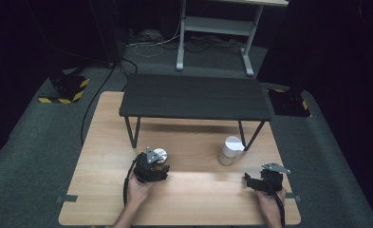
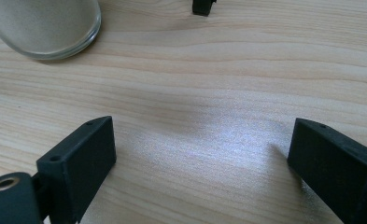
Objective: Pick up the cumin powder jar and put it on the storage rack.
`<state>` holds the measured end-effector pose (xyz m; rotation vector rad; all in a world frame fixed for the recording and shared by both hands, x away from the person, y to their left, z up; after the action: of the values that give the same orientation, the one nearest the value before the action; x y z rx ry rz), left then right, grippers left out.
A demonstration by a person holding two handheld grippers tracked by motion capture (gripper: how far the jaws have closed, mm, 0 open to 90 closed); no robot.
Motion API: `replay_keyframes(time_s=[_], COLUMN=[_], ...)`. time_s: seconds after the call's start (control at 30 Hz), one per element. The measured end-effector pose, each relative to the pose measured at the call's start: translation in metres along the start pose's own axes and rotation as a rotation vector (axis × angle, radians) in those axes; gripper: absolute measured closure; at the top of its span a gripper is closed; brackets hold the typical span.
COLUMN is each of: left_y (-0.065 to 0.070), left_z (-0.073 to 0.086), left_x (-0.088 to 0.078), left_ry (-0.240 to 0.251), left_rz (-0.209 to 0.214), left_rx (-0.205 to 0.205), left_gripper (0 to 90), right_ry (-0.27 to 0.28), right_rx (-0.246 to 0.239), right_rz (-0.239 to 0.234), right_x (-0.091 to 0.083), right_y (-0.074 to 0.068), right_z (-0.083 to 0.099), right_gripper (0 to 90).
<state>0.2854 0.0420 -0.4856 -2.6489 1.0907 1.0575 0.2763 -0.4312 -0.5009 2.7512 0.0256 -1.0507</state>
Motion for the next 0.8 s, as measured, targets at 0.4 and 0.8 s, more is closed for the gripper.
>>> replay_keyframes(time_s=[0.4, 0.8], left_y=[0.0003, 0.0046], left_z=[-0.0016, -0.007], left_x=[0.0004, -0.0018], left_ry=[-0.007, -0.022], left_rz=[0.002, 0.0], left_rx=[0.014, 0.029], left_gripper=[31.0, 31.2], right_ry=[0.0, 0.001], right_rx=[0.0, 0.001], right_rz=[0.001, 0.003], right_x=[-0.0001, -0.0002], right_y=[0.0, 0.0], right_z=[0.0001, 0.0001], right_gripper=[7.5, 7.8])
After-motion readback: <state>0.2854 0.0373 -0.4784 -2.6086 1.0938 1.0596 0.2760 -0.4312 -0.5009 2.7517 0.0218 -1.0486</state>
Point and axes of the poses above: each handheld gripper's, and its own axes: x roughly forward along the jaws, z roughly out of its underside, y roughly to its right, the point moved 8 cm from there along x, roughly forward along the jaws, and after that the axes turned 14 degrees about z, right-handed, at the moved point
